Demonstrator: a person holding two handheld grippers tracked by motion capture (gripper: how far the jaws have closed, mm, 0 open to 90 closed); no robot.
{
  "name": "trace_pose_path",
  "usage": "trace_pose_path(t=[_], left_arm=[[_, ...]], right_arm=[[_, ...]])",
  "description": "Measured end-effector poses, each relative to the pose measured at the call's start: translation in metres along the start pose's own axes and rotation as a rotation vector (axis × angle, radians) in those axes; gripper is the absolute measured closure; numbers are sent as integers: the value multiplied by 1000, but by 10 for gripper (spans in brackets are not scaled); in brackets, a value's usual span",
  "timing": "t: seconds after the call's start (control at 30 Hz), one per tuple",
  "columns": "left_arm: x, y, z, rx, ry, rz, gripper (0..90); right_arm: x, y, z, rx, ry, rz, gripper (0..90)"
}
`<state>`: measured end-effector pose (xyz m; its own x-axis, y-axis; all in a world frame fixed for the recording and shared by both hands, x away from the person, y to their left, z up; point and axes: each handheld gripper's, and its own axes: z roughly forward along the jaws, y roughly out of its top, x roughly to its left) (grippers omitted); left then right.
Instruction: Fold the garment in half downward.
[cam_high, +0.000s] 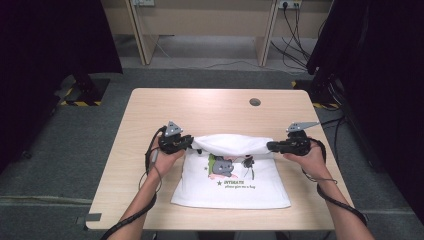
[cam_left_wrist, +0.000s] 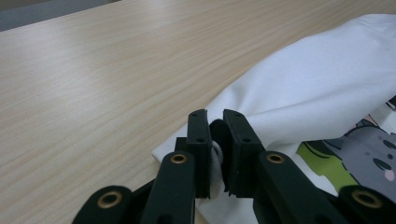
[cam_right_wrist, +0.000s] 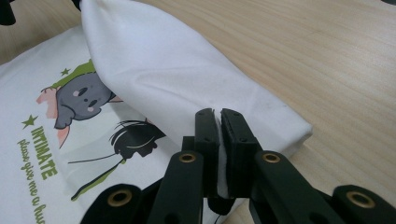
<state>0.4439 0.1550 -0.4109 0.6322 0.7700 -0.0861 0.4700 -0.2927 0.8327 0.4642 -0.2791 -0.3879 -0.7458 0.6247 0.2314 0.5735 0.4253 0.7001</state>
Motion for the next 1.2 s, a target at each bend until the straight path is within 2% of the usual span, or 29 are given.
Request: trace_pose_path(t=[0.27, 0.3, 0.87, 1.2], left_arm=[[-5, -2, -6, -13, -3, 25, 811], [-8, -3, -9, -10, -3, 44, 811], [-12, -7, -18, -17, -8, 63, 812], [-16, -8, -24, -19, -9, 90, 811]], right_arm=[[5, -4, -4, -6, 5, -11, 860], [5, -4, -4, -6, 5, -11, 860], [12, -7, -6, -7, 13, -25, 860], [16, -9, -9, -6, 14, -34, 860]])
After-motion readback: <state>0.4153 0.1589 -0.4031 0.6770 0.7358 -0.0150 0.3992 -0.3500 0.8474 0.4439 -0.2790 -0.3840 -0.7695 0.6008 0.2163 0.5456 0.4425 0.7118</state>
